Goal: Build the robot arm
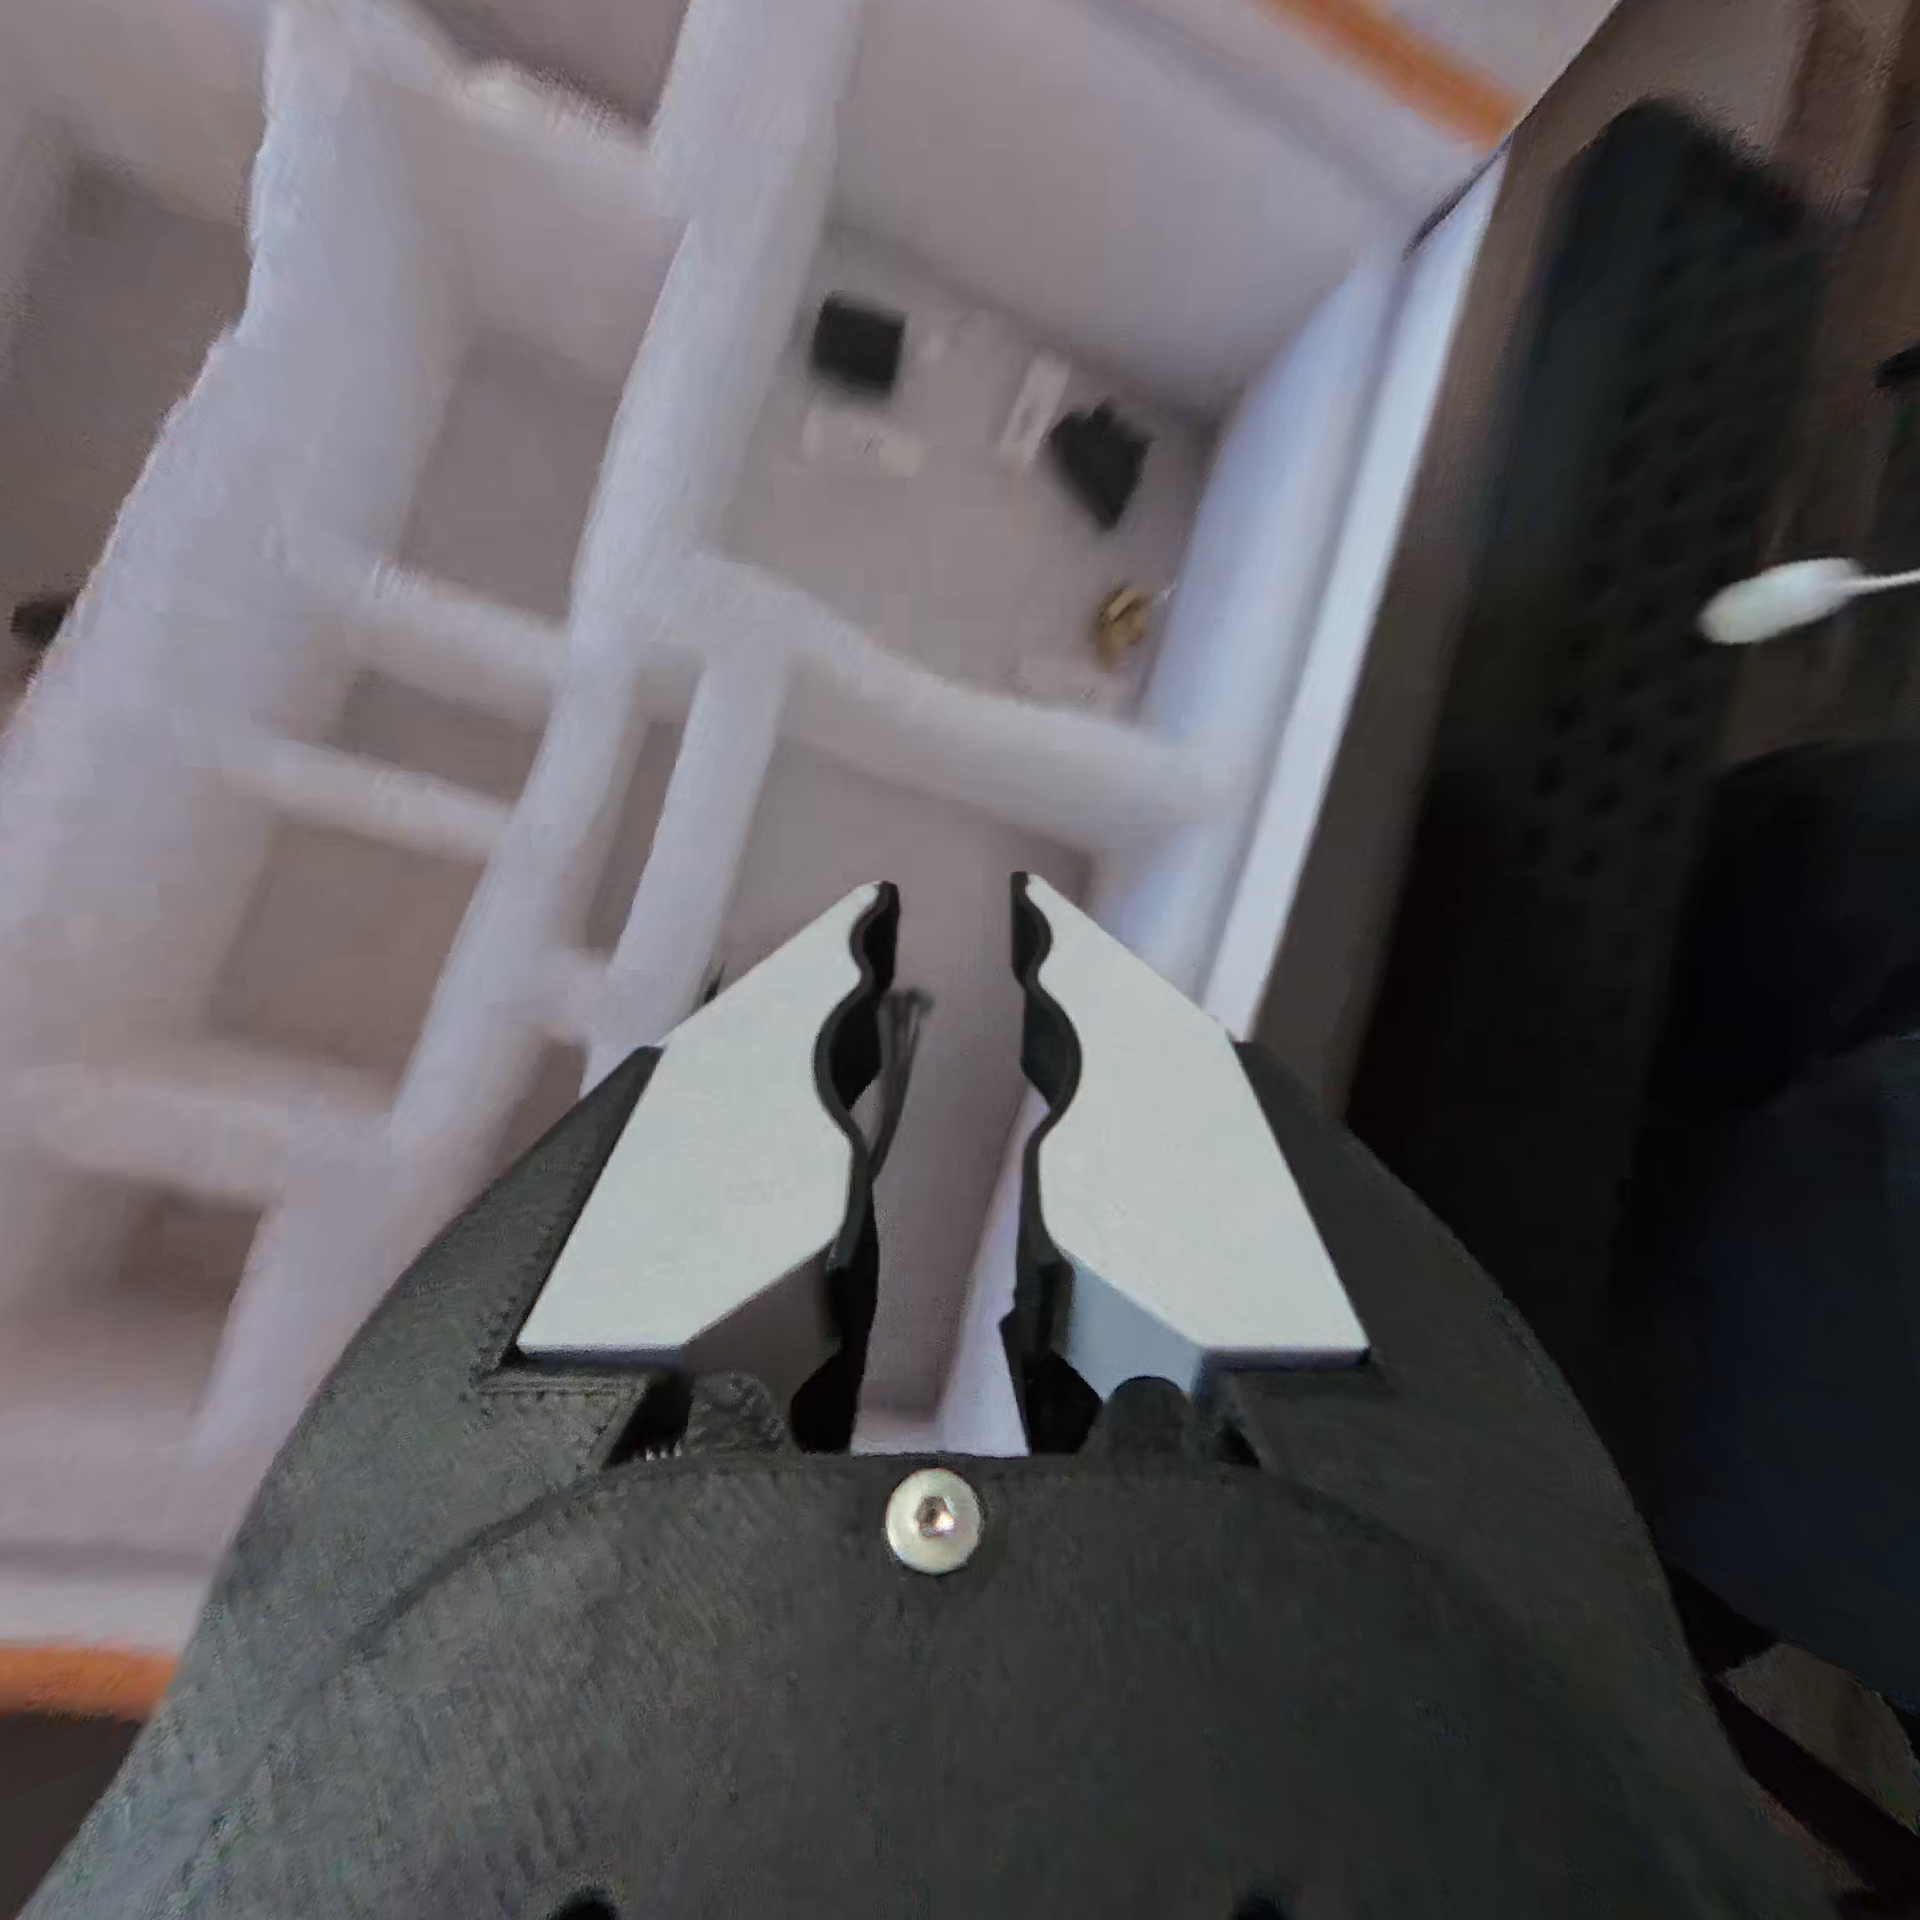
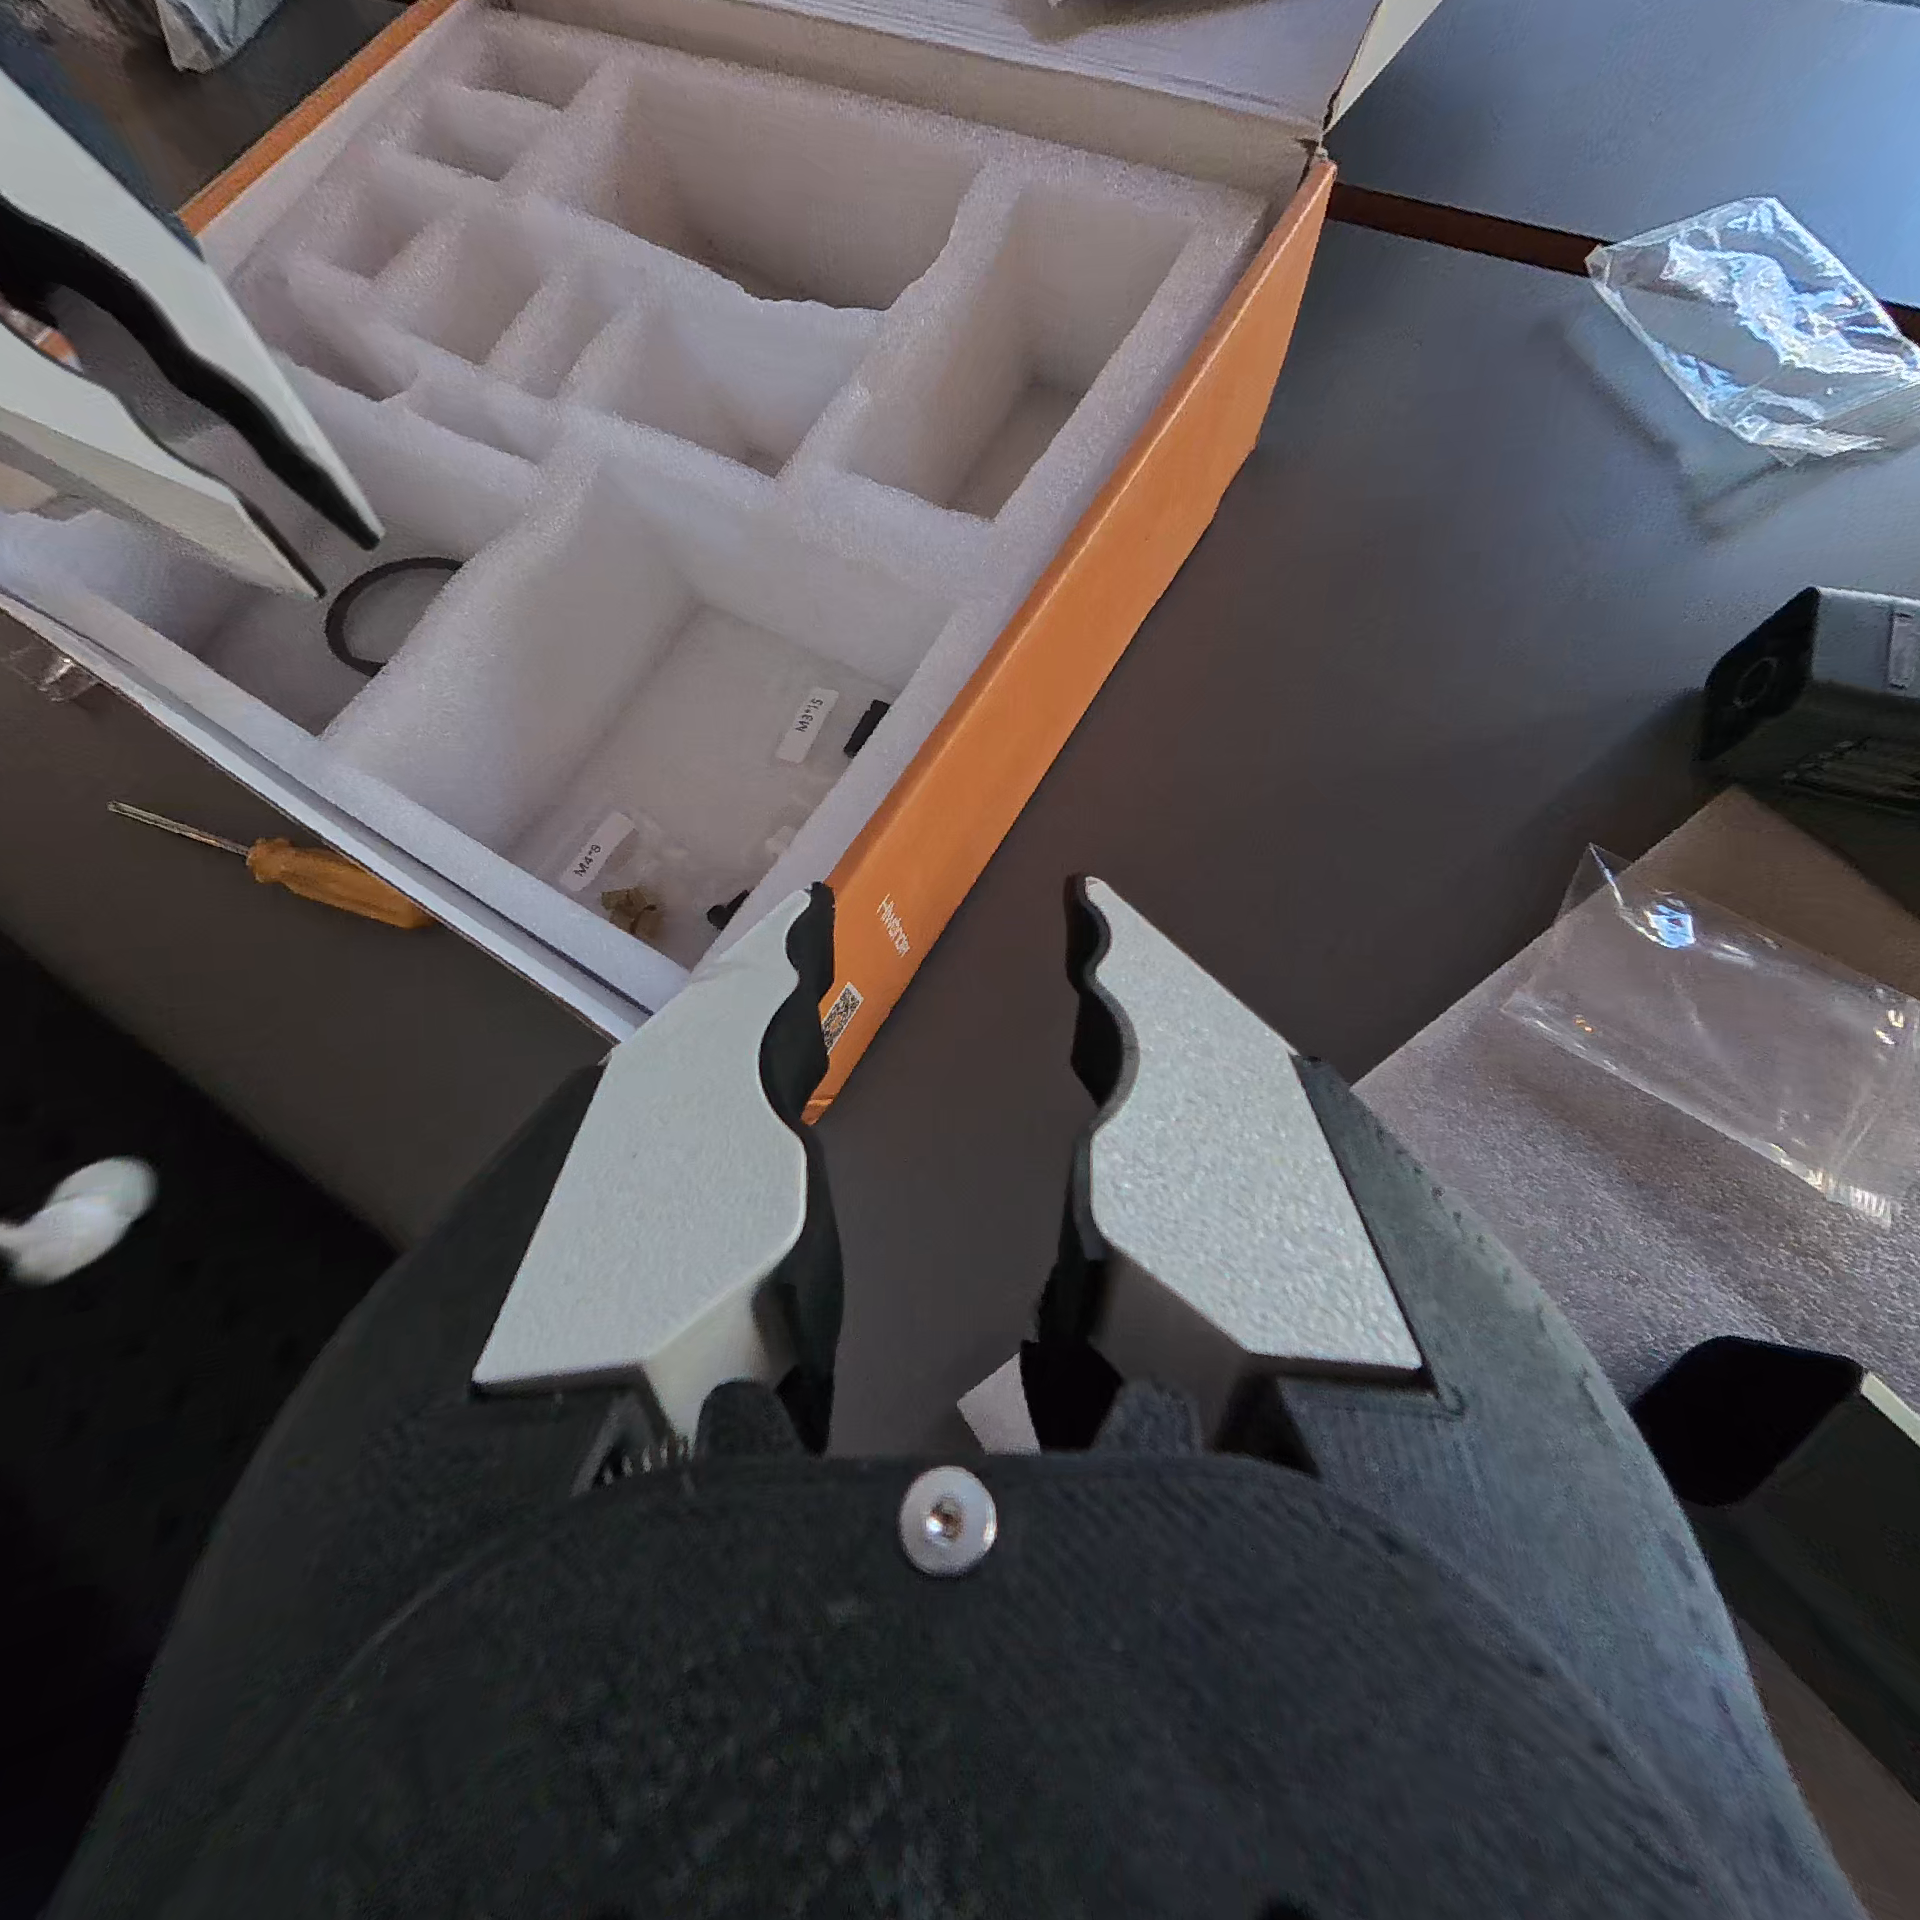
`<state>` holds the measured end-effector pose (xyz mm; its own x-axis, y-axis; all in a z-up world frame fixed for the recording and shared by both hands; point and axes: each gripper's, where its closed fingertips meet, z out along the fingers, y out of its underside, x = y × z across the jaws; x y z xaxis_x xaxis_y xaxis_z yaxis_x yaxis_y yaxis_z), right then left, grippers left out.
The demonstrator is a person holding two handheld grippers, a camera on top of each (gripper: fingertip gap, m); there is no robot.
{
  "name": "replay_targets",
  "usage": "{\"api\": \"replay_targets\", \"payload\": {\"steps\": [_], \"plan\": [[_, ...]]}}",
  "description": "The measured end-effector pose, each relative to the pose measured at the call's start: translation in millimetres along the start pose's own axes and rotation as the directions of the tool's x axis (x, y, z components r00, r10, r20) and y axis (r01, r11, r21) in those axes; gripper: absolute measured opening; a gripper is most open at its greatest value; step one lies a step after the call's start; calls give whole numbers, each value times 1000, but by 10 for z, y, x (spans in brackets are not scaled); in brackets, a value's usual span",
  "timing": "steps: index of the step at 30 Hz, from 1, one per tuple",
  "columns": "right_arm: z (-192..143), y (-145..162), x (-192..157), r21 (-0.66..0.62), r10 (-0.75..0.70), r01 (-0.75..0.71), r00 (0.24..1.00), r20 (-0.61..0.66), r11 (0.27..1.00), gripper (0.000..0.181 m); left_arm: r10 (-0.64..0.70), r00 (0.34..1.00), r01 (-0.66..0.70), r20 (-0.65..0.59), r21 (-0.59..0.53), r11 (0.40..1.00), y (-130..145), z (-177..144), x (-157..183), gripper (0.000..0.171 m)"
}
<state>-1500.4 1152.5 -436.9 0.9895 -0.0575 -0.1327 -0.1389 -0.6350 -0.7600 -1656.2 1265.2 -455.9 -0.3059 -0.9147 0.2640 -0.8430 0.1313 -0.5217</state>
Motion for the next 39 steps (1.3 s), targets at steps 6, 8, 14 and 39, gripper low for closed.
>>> {"api": "replay_targets", "payload": {"steps": [6, 8, 14, 39], "plan": [[-16, 61, 72, 10, 49, -49, 999, 14, 999, 45, 144, 983, -144, -117, 12, 990, -612, 527, 279, 31], [-67, 68, 119, 16, 62, -62, 998, 6, 998, 45, 226, 970, -230, -87, -32, 973, -705, 721, 223, 34], [-214, 147, 264, 29, 98, -97, 995, -20, 995, 45, 194, 964, -223, -182, -160, 962, -760, 1133, 258, 47], [-343, 325, 354, 57, 174, -173, 985, -10, 983, 45, -67, 977, 53, -202, -72, 996, -755, 911, 318, 0]]}}
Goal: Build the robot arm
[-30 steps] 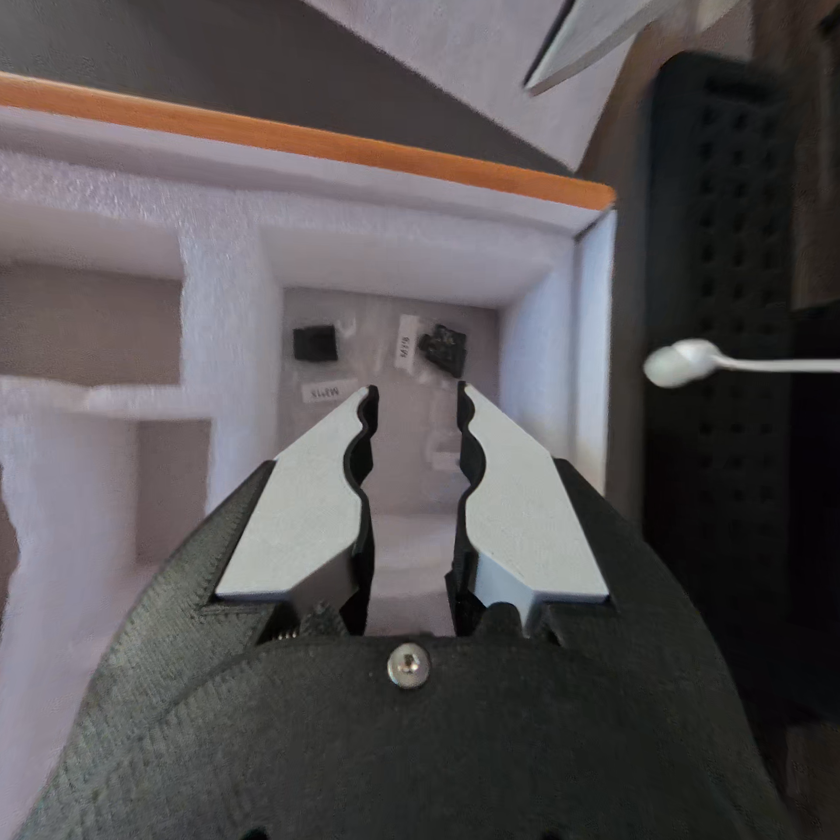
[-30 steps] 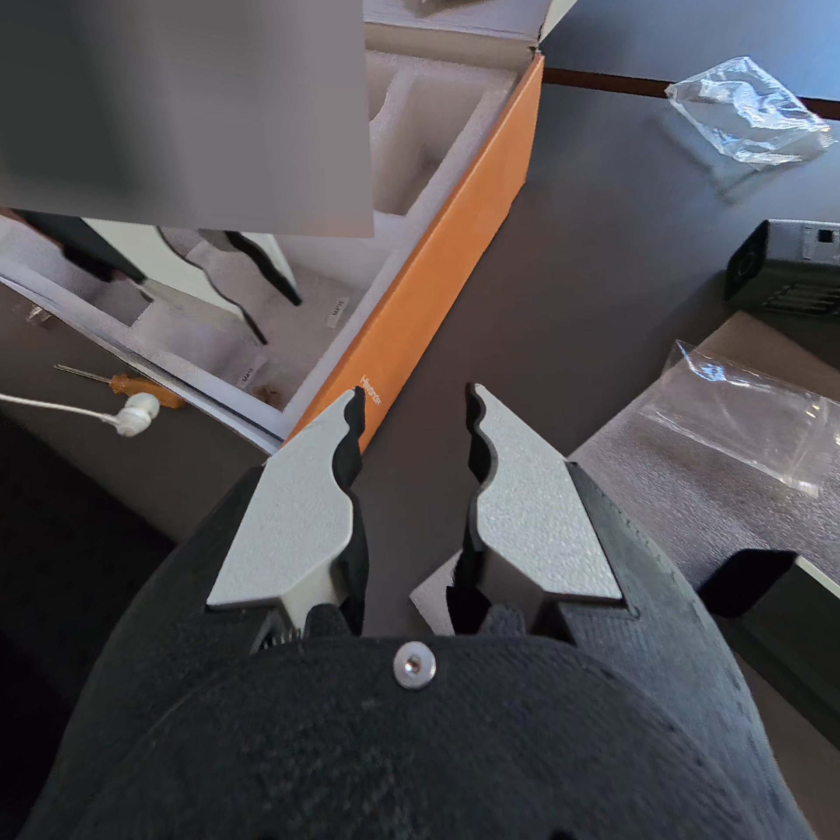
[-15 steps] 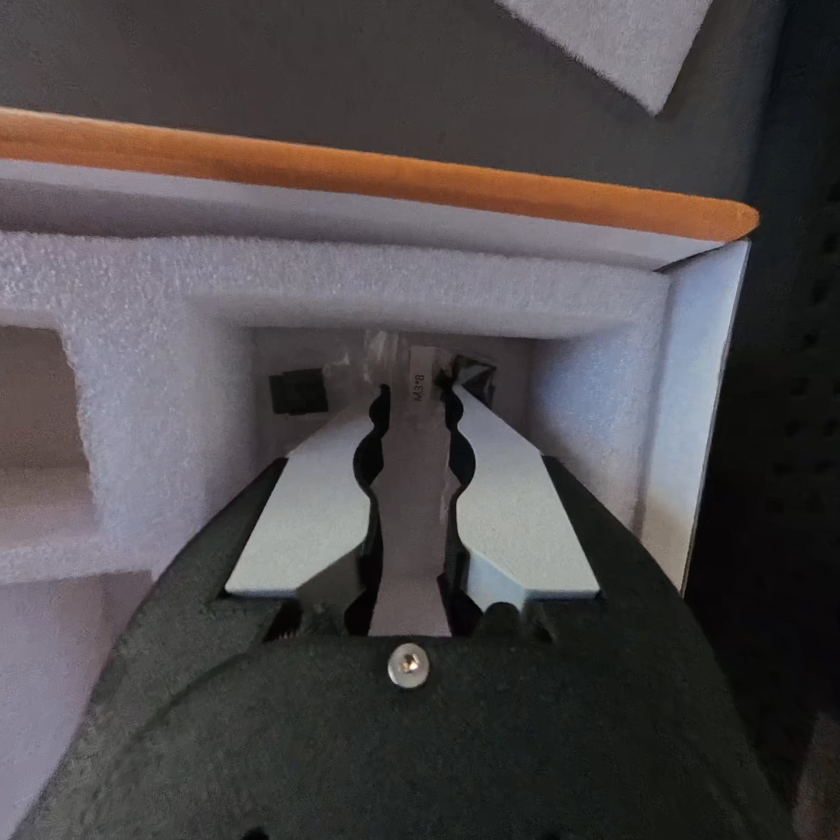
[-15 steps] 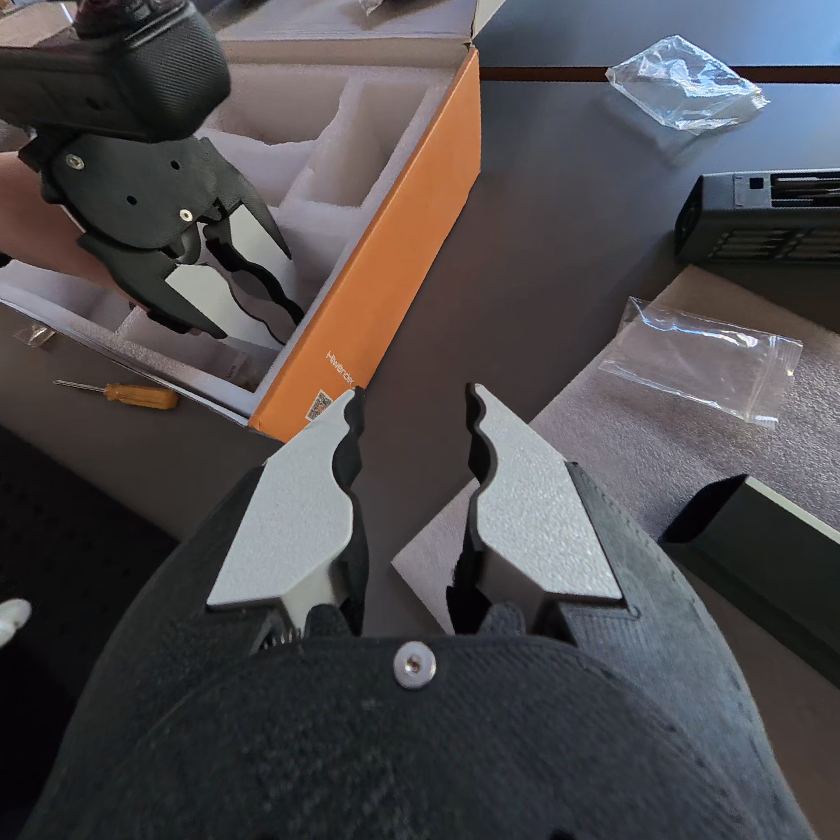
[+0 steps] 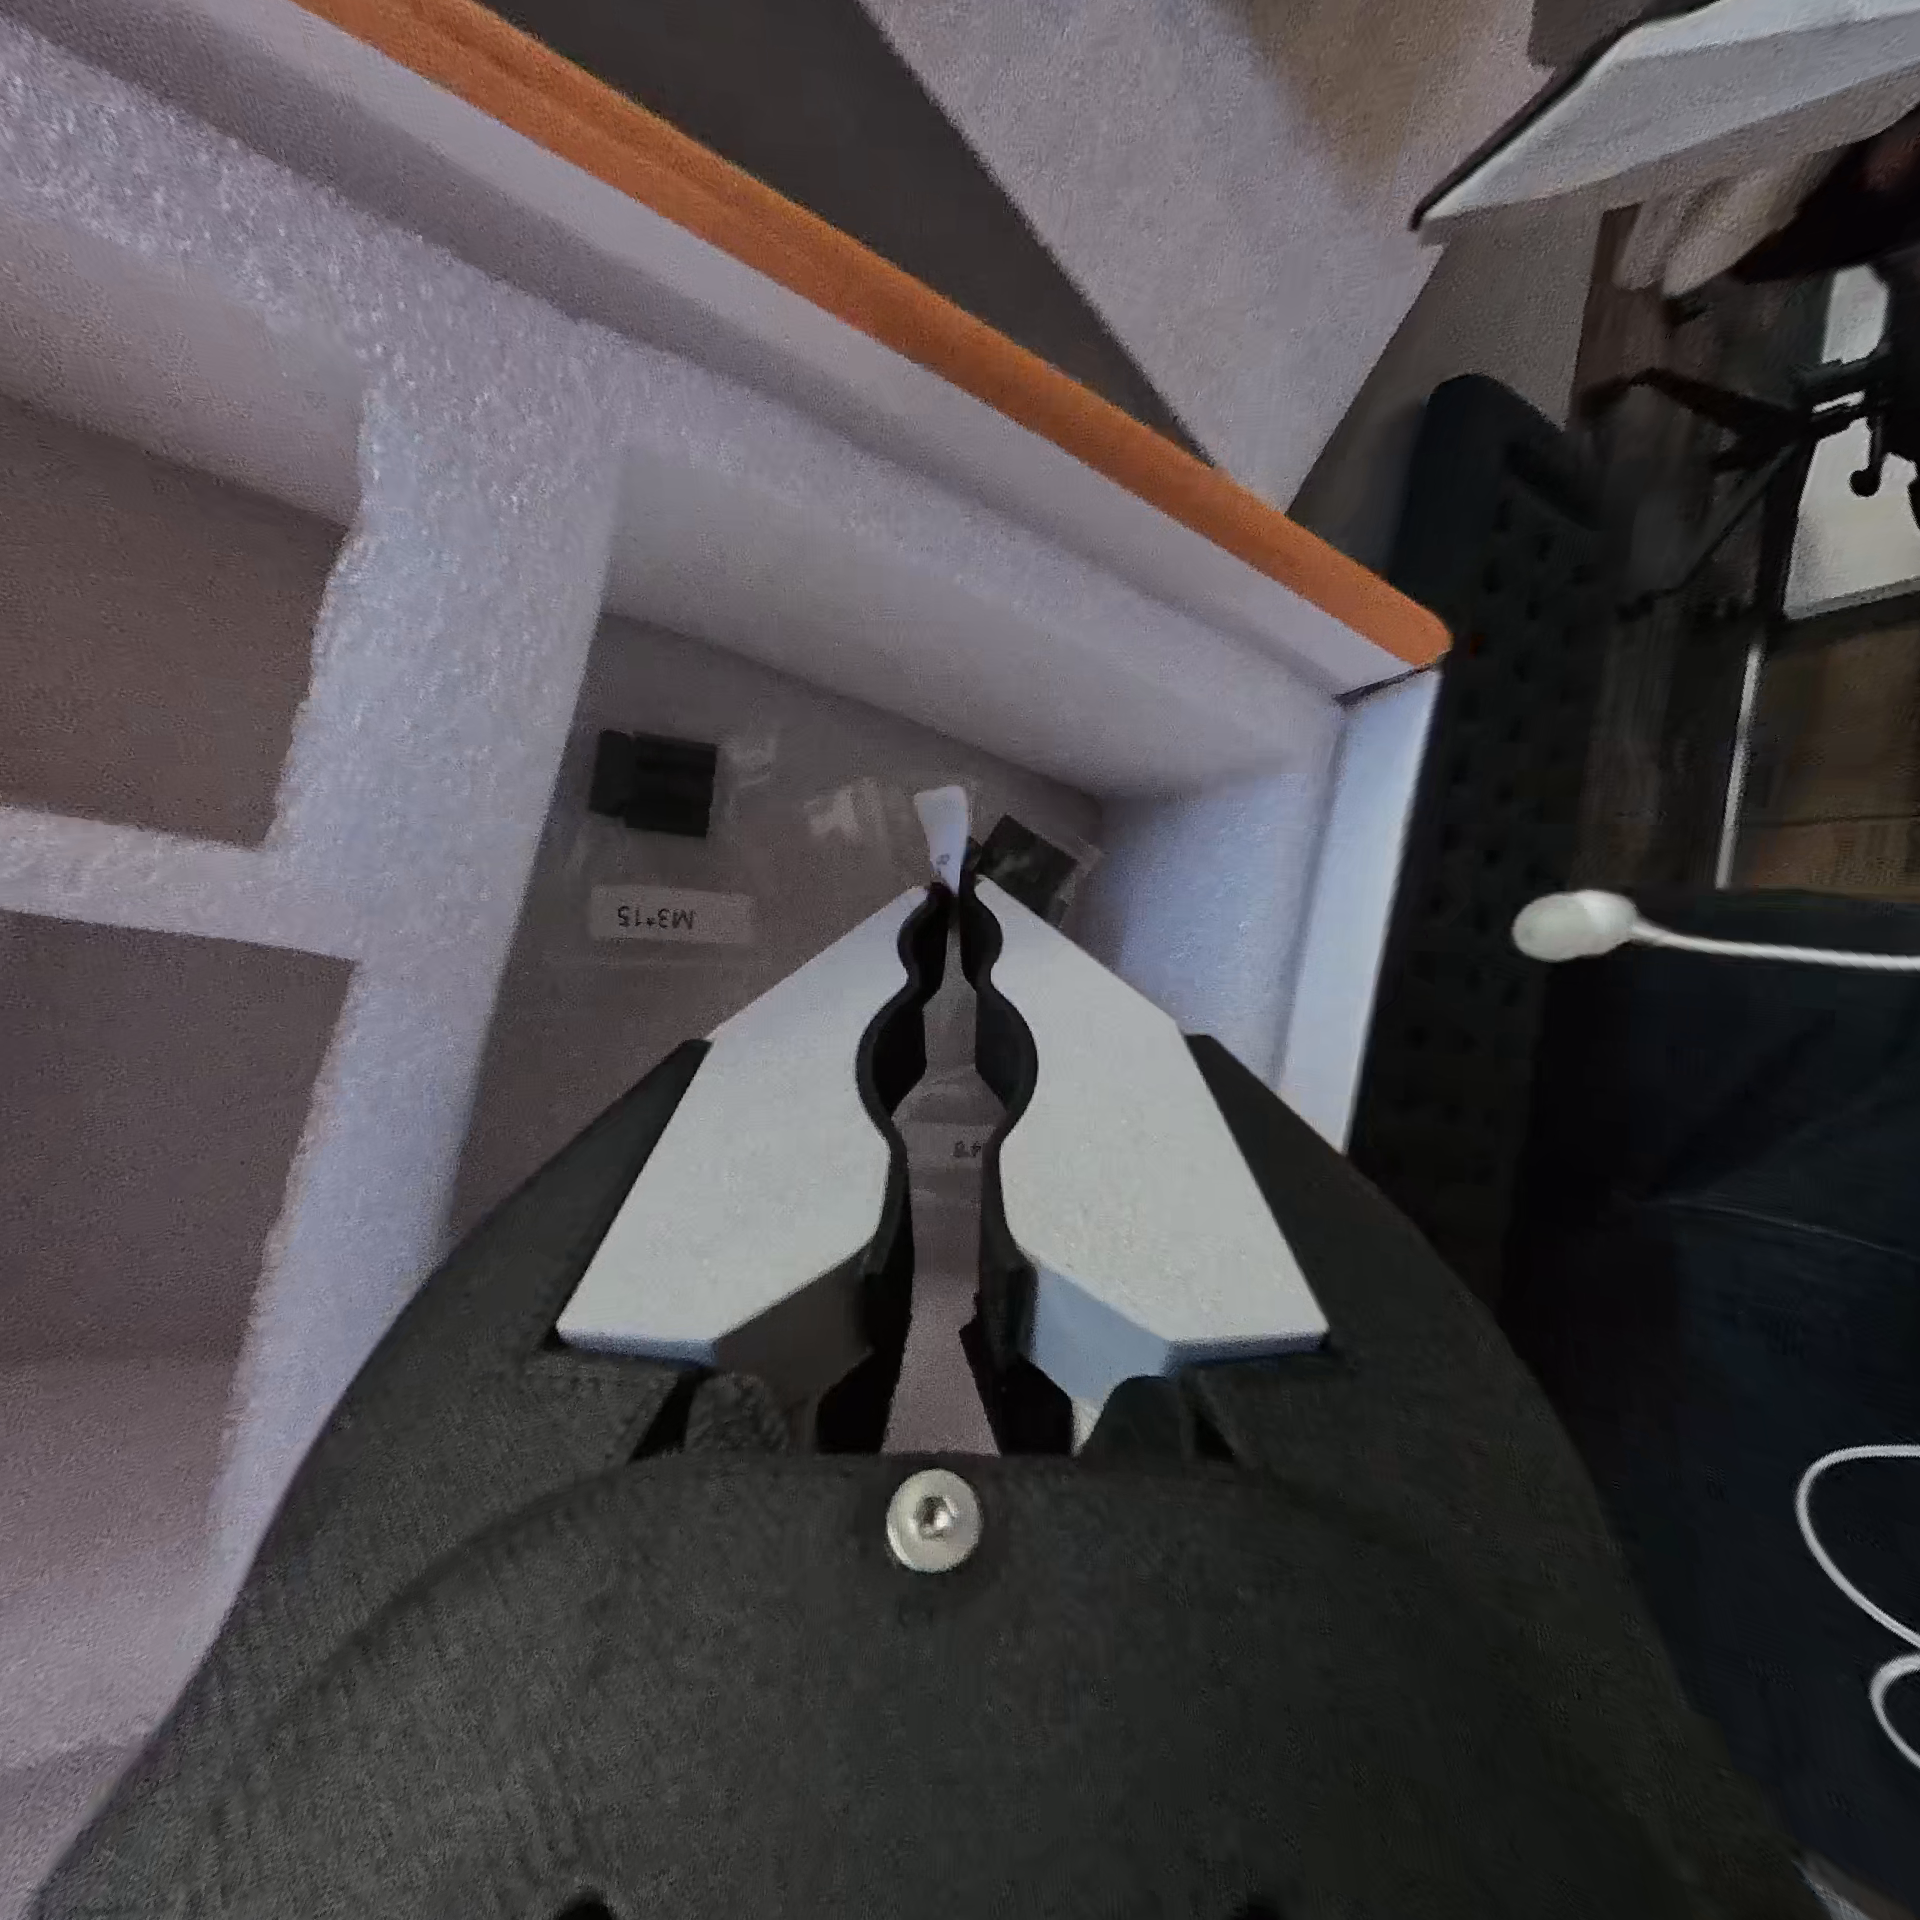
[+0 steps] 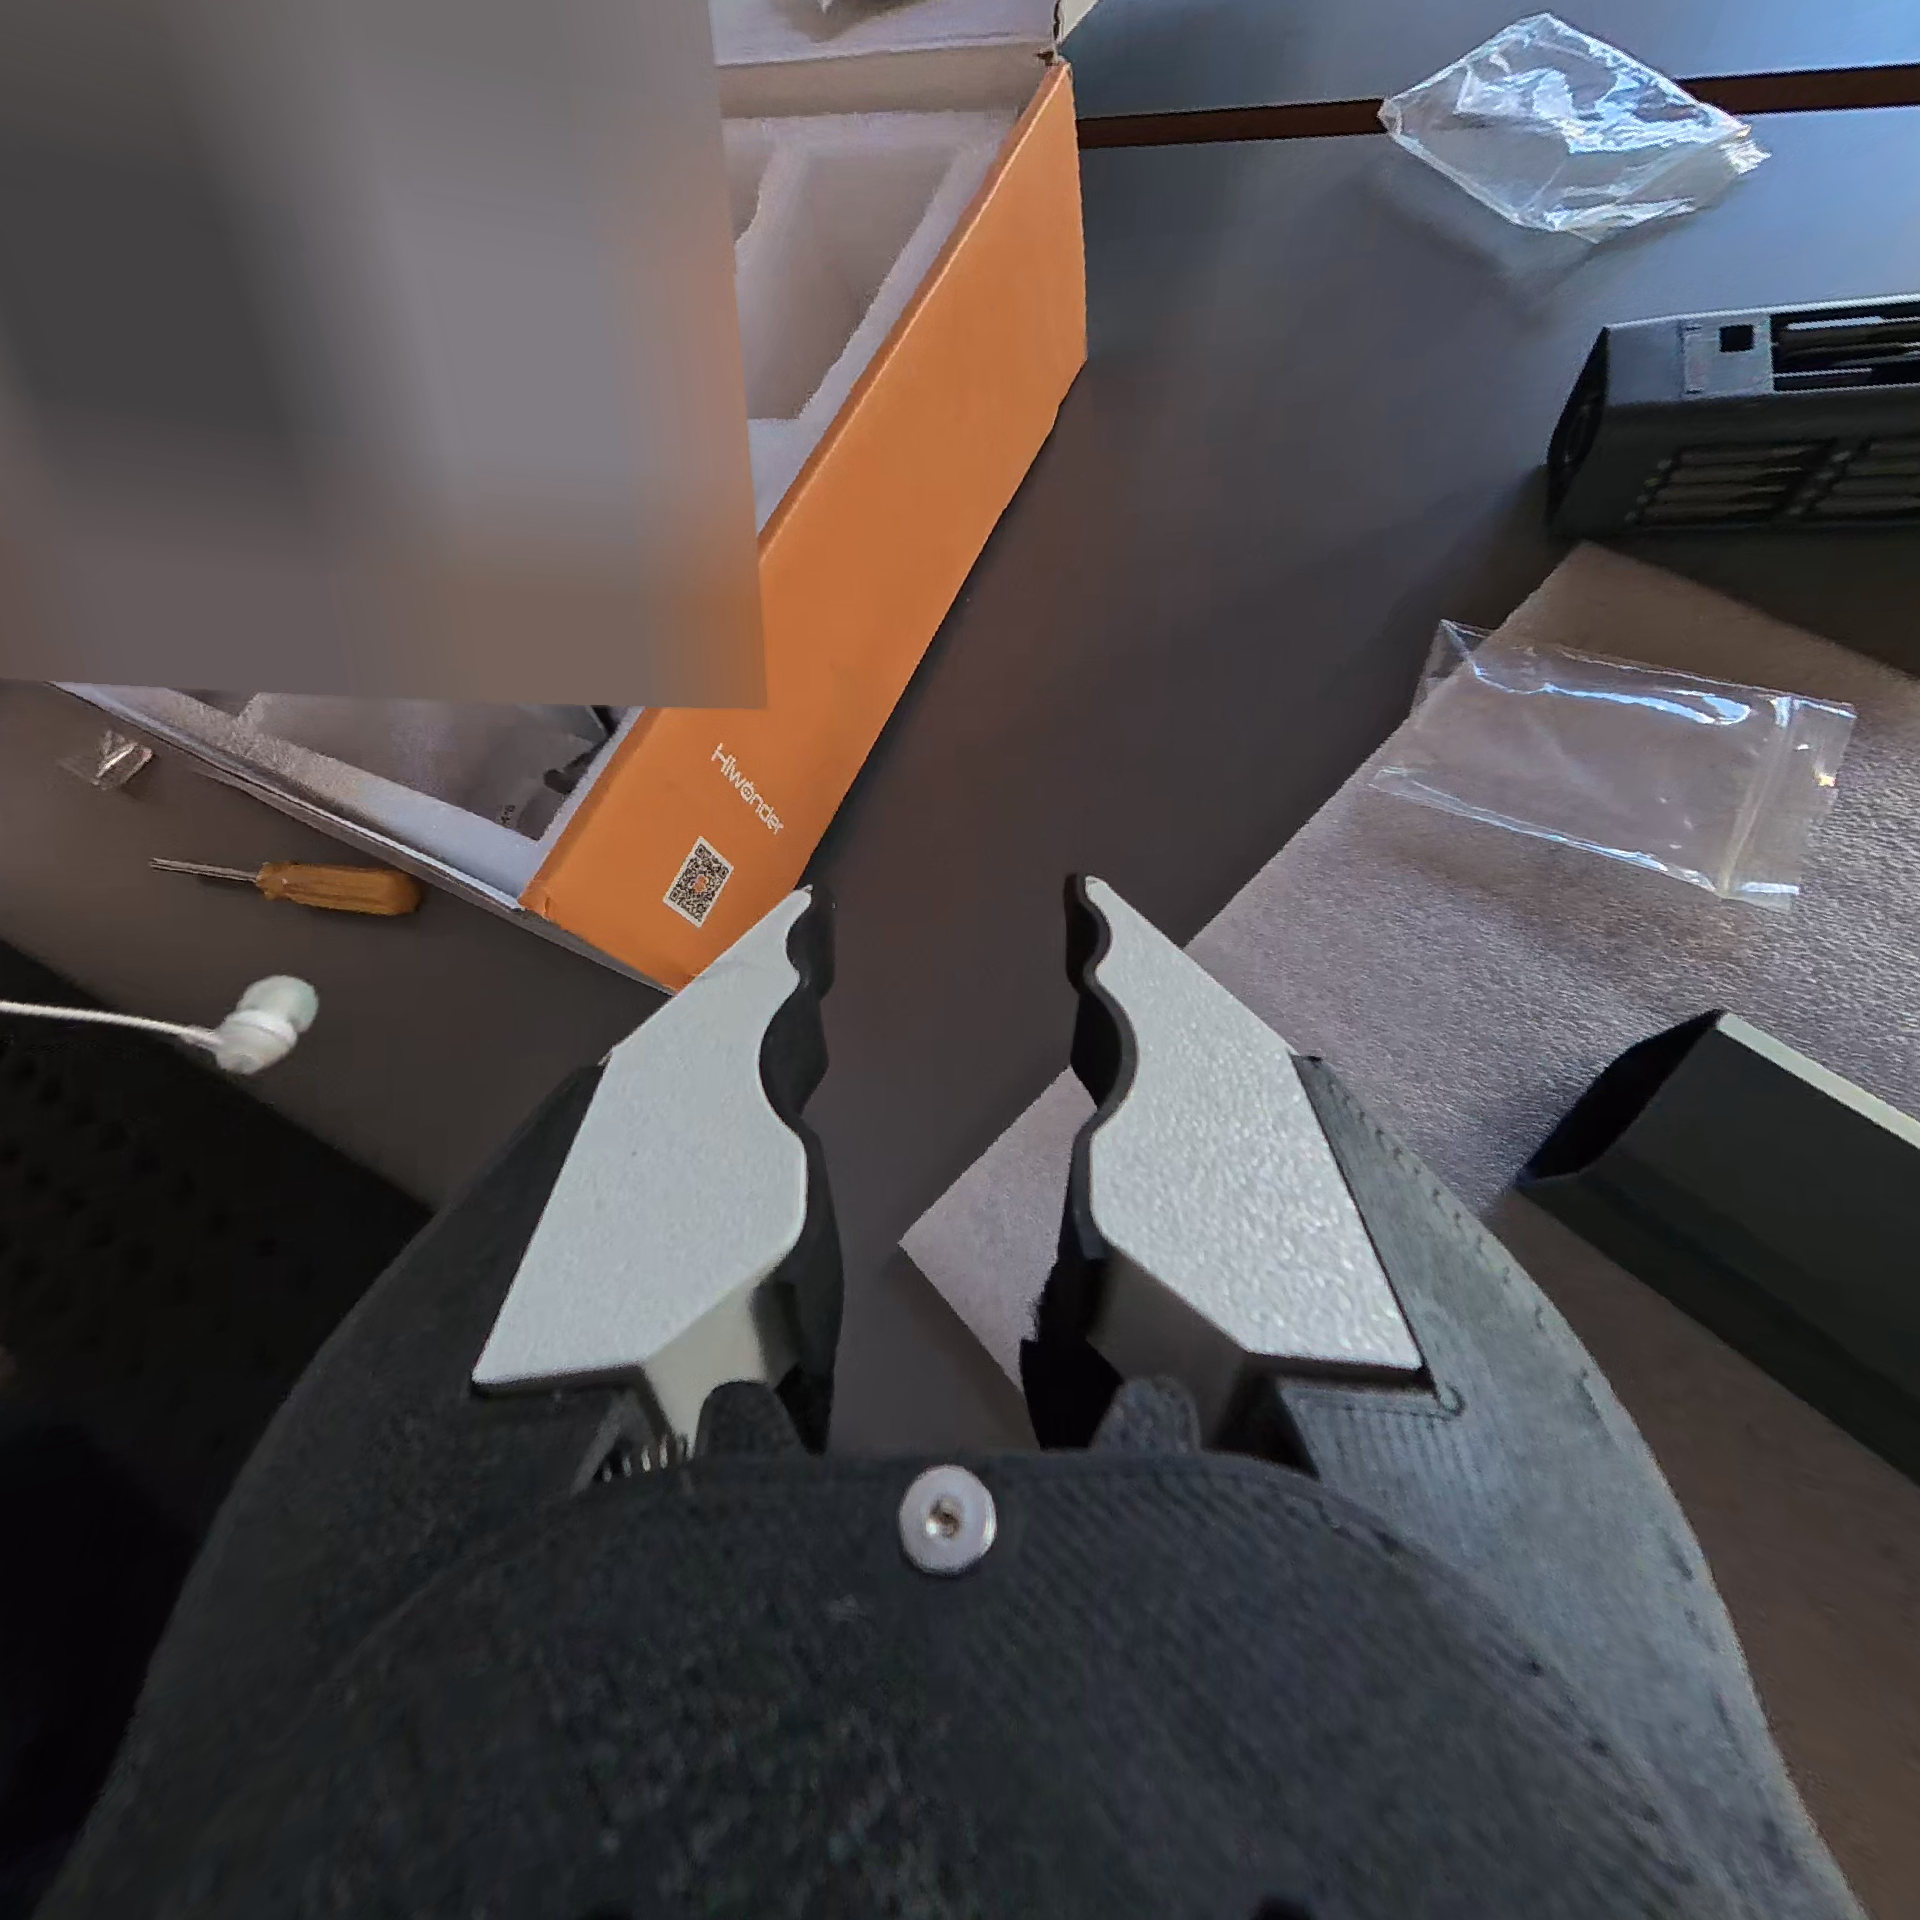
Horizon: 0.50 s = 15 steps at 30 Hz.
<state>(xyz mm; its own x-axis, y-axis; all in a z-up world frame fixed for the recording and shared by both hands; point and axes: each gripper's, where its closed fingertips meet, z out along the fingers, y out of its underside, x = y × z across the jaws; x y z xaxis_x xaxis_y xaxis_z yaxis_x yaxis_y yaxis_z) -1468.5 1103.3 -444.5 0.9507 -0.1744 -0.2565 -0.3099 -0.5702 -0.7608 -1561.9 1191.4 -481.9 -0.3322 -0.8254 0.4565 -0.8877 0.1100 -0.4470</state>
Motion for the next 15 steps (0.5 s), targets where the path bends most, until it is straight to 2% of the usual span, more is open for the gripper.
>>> {"api": "replay_targets", "payload": {"steps": [2, 4, 7, 9, 11, 13, 15], "plan": [[8, 1, -8, -3, -2, 2, 1000, 5, 1000, 45, 1, 1000, 0, -6, 35, 999, -49, -27, 54, 3], [12, -13, -12, -4, -6, 6, 1000, 7, 1000, 45, 21, 998, -21, 66, 1, 1000, -1, -35, -60, 18], [3, -43, -15, 2, -14, 14, 1000, 6, 1000, 45, 34, 994, -34, 104, -9, 999, 11, -58, -185, 18], [-3, -41, -19, 2, -17, 16, 1000, 7, 1000, 45, 73, 984, -73, 160, -2, 997, -45, -51, -262, 24], [-1, -17, -23, -2, -13, 13, 1000, 9, 1000, 45, 177, 950, -162, 259, -78, 984, -38, 0, -377, 27], [3, 3, -33, -3, -7, 7, 1000, 11, 1000, 45, 261, 919, -221, 297, -163, 962, -10, 108, -408, 32], [4, 17, -44, -4, -7, 7, 1000, 11, 1000, 45, 323, 875, -243, 359, -252, 937, 46, 189, -501, 29]]}}
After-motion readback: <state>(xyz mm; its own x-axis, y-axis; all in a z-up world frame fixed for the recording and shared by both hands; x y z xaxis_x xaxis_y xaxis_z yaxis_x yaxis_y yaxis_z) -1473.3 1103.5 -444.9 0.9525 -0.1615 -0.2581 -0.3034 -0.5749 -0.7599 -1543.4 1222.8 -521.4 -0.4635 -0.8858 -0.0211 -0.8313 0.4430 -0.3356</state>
